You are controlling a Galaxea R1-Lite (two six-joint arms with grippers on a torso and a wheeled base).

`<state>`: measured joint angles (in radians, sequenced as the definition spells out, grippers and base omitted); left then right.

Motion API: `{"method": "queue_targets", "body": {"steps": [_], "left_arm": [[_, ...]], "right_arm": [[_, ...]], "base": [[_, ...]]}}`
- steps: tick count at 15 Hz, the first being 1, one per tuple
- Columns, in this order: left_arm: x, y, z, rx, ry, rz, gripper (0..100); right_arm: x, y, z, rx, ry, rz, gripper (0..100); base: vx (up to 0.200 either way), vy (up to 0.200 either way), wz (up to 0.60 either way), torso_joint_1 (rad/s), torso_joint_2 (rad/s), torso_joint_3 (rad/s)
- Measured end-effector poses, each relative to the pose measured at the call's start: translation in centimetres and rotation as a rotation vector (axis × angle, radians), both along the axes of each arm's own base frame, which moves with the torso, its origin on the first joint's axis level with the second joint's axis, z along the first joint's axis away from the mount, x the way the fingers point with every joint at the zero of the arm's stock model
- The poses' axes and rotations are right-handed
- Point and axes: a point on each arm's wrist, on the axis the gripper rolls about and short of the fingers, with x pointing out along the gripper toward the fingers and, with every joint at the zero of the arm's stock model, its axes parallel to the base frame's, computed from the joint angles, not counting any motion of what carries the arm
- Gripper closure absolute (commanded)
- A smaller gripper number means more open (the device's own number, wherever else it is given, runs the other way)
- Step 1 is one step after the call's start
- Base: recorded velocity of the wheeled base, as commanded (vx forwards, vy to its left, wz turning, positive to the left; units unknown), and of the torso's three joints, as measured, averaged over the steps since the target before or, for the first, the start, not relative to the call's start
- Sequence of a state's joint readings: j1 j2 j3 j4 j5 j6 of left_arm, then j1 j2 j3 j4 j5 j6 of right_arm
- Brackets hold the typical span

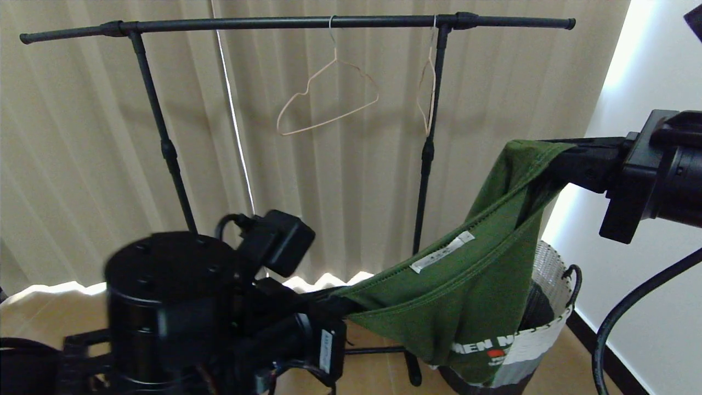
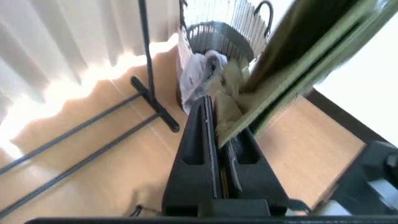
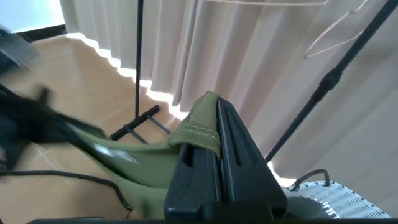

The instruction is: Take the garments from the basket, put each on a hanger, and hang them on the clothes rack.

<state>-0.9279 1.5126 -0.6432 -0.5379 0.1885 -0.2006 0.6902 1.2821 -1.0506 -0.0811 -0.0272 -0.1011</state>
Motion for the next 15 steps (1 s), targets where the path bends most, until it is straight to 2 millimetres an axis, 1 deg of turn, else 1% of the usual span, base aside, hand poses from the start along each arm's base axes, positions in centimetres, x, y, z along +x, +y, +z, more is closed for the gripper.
{"method": "queue_targets", "body": {"steps": [4, 5, 7, 9, 11, 13, 15], "left_arm": [[-2.8, 4.9, 8.0, -0.071, -0.066, -0.003, 100], [-3.6, 6.0, 9.6, -0.101, -0.094, 0.000, 100], [-4.2, 7.7, 11.5, -0.139, -0.137, 0.036, 100], [-3.9, 8.9, 12.5, -0.155, -0.162, 0.098, 100], [-3.0, 9.8, 12.8, -0.139, -0.184, 0.175, 100], [-1.9, 10.1, 12.6, -0.081, -0.211, 0.215, 100], [-0.9, 9.8, 11.9, -0.017, -0.216, 0.226, 100]], "right_arm": [[-0.1, -0.9, 0.5, 0.019, -0.018, -0.033, 100], [-0.2, -1.3, 0.7, 0.024, -0.025, -0.044, 100], [-0.1, -2.0, 0.9, 0.030, -0.034, -0.075, 100], [0.1, -2.5, 1.0, 0.032, -0.038, -0.105, 100], [0.6, -3.1, 0.9, 0.029, -0.035, -0.141, 100], [1.2, -3.6, 0.7, 0.025, -0.027, -0.174, 100], [1.7, -4.1, 0.4, 0.020, -0.013, -0.210, 100]], "base": [[0.000, 0.000, 0.00, 0.000, 0.00, 0.000], [0.000, 0.000, 0.00, 0.000, 0.00, 0.000], [0.000, 0.000, 0.00, 0.000, 0.00, 0.000], [0.000, 0.000, 0.00, 0.000, 0.00, 0.000], [0.000, 0.000, 0.00, 0.000, 0.00, 0.000], [0.000, 0.000, 0.00, 0.000, 0.00, 0.000], [0.000, 0.000, 0.00, 0.000, 0.00, 0.000]]}}
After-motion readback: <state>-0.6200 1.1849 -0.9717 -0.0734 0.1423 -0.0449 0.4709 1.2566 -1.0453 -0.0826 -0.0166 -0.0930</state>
